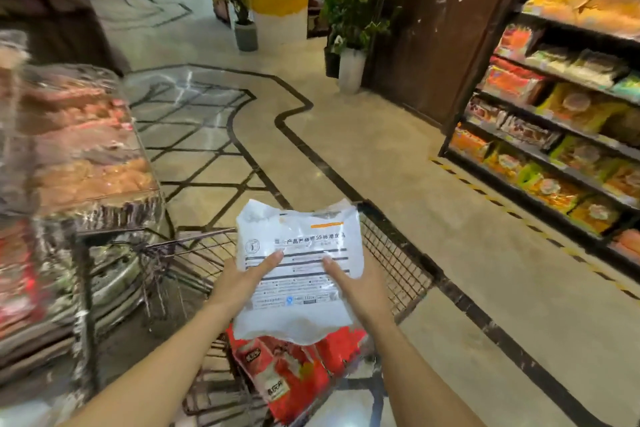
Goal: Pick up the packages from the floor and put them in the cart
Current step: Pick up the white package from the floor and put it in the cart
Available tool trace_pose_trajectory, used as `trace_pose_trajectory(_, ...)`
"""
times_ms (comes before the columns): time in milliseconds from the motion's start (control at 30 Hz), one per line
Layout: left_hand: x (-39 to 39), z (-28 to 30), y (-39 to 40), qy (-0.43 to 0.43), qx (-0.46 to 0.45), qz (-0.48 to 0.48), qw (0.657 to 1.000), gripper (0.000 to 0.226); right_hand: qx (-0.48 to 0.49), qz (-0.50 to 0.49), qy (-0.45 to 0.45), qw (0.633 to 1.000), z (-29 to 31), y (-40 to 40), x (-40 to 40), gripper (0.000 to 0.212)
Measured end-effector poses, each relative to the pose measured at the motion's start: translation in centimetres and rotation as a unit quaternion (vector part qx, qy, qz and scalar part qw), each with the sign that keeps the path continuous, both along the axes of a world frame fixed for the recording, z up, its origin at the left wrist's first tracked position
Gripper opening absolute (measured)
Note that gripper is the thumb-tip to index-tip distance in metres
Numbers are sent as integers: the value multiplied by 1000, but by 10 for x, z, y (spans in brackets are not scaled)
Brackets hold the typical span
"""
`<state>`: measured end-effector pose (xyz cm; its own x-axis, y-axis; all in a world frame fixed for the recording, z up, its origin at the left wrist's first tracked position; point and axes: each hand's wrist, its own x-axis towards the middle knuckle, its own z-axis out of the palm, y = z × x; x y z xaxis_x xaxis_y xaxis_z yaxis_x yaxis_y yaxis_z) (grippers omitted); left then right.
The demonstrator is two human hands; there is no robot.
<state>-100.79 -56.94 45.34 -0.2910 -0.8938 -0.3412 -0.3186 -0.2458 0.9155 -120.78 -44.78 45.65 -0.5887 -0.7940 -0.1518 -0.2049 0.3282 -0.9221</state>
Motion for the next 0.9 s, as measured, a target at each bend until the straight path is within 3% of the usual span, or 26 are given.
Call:
trace_pose_trajectory(233, 2, -59, -6, 2, 122, 169, 978, 83, 79, 116, -30, 990, -73, -67, -16, 76)
trace_pose_trajectory(333, -2, -88, 1, -22, 150, 257, 954, 68, 104, 153, -40, 982, -97, -79, -21, 90)
trace_pose_trajectory(433, -5, -118, 3, -58, 178, 282, 941, 82, 140, 195, -44, 970, -119, -94, -24, 100)
trace_pose_trajectory(600, -12, -134, -8, -112, 153, 324, 927, 43, 220, 253, -23, 942, -137, -139, -17, 127)
trace_pose_trajectory(733, -1, -147, -11, -175, 190, 335, 906, 84, 284, 290, -16, 914, -141, -157, -2, 123)
trace_pose_trajectory(800, 3, -150, -12, -203, 211, 338, 894, 93, 293, 290, -18, 911, -142, -160, -1, 123)
trace_pose_trajectory(900, 8, -149, -14, -190, 223, 325, 899, 111, 324, 317, 65, 889, -137, -161, -4, 121)
